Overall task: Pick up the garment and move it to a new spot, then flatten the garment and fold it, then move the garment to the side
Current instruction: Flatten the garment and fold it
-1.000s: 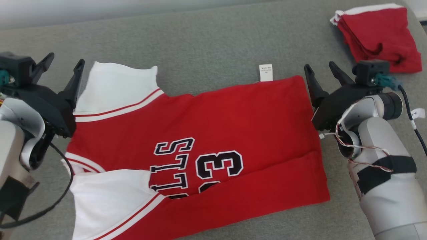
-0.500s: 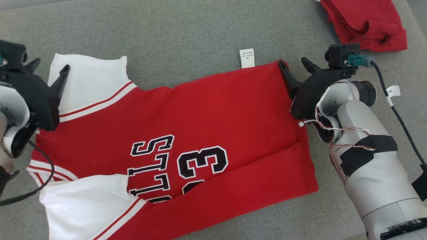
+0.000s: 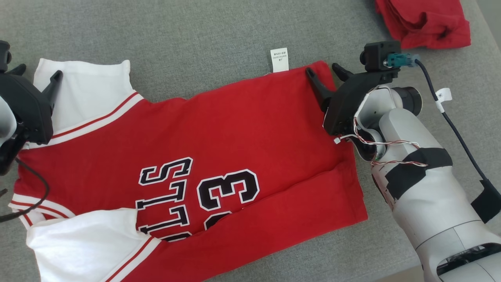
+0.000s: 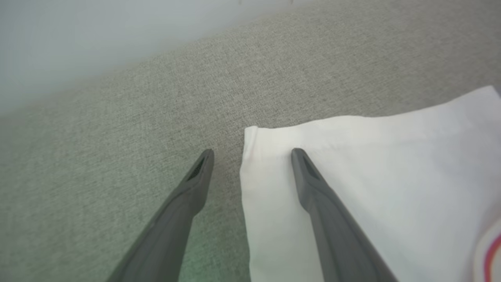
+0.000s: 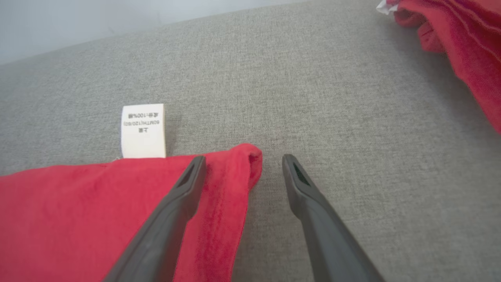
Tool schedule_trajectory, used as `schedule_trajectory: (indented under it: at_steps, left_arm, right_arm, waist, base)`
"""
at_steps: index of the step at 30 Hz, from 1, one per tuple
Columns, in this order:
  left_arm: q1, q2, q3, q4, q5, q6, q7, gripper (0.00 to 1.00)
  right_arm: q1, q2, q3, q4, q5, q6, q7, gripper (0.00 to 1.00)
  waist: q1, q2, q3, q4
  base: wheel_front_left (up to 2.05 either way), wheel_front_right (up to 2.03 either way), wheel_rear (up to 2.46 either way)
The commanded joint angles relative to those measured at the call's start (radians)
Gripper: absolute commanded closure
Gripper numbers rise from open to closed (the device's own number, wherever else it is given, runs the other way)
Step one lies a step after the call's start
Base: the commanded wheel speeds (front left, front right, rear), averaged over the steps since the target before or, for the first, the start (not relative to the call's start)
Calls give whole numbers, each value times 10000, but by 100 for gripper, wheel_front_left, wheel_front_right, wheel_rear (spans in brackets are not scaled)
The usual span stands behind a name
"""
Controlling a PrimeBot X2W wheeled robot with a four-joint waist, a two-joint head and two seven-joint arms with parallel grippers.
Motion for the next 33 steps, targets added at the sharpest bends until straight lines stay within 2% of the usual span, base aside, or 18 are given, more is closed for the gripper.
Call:
schedule_trajectory:
  at_steps: [1,8,9,10,11,12,17,24,33]
  left_arm:
    - [-145,-67,-169,173,-101,17,8,0]
    - [-298,-132,-393,657,-595,22,43,0]
    - [-297,-178,-399,694,-674,22,83,0]
    - [-292,-234,-420,718,-812,20,156,0]
    - [-262,-311,-514,670,-953,19,322,52]
    - [-222,-372,-627,564,-1085,9,433,100]
    - [-267,-420,-767,211,-1514,12,-3,100]
    - [-396,-496,-869,-225,-1866,15,-1326,100]
    - [301,-450,-1212,-1238,-2357,15,-2753,100]
  right_arm:
    - [-172,139,148,68,96,-25,17,0]
    - [-441,259,511,264,233,-25,33,0]
    - [-500,273,567,285,254,-25,40,4]
    - [-543,284,602,314,274,-25,22,55]
    - [-569,284,640,335,308,-25,-9,75]
    - [-604,259,640,354,360,-25,-85,100]
    - [-658,-6,669,602,494,-25,-392,100]
    - [-422,-317,669,836,630,-25,-1323,100]
    - [444,-632,1005,751,1177,-25,-2471,100]
  waist:
    - [0,-2,112,-50]
    - [0,-2,292,-86]
    - [0,-2,322,-85]
    - [0,-2,342,-78]
    - [0,-2,354,-54]
    - [0,-2,354,-10]
    - [0,-2,82,272]
    - [0,-2,-567,667]
    - [0,-2,-1413,1150]
  base:
    - [0,0,0]
    - [0,0,0]
    - [0,0,0]
    - [0,0,0]
    - [0,0,0]
    - [0,0,0]
    - [0,0,0]
    - [0,0,0]
    - [0,0,0]
